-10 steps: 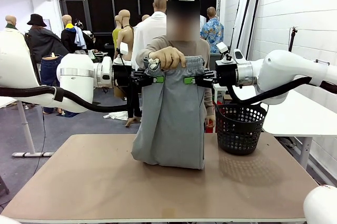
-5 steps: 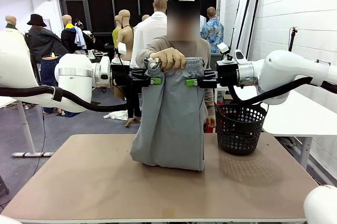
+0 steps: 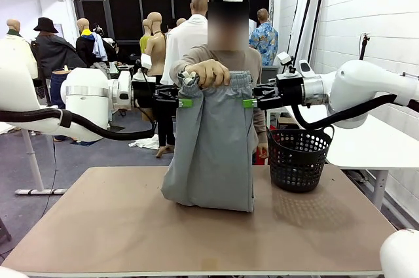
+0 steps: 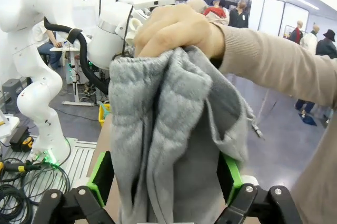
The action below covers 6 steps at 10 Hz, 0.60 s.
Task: Fold the training pants.
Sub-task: Release the ends of the Training pants and then grab the overlapped ends.
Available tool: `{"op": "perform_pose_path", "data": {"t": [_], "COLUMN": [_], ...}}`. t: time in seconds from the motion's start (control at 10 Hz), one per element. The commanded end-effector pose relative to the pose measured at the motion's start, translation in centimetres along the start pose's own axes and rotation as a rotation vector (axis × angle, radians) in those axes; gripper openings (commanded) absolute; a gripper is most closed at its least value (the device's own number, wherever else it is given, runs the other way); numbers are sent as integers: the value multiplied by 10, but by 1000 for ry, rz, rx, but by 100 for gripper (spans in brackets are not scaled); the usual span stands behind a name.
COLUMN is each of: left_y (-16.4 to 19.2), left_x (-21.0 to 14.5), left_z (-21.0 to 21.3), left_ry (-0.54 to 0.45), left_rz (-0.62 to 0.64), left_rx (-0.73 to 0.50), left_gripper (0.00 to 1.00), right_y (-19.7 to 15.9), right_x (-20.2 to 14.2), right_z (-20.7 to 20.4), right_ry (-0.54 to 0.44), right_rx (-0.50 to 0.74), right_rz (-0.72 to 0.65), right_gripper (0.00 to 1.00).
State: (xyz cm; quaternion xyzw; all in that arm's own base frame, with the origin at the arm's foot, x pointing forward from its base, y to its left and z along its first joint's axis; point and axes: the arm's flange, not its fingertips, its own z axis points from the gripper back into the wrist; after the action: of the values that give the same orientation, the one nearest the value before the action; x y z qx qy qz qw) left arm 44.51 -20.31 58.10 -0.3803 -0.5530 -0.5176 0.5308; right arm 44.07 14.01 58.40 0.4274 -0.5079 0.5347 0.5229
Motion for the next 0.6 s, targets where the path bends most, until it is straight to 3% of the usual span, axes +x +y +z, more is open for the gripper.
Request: {"op": "perform_pose_path", "data": {"t": [0.0,0.5], "left_y": [-11,-16], "left_x": [1,-3], "left_z": [18,41], "left_ry": [3,58], "left_rz": [24,62], "left_rx": [33,50], "left_gripper": [100,100], "right_y": [9,7], "right_x": [1,2], "right_z": [9,30], "right_ry": [51,192], "right_rx": [-21,-48], "right_rz": [-26,-40], "right_gripper": [100,100]}}
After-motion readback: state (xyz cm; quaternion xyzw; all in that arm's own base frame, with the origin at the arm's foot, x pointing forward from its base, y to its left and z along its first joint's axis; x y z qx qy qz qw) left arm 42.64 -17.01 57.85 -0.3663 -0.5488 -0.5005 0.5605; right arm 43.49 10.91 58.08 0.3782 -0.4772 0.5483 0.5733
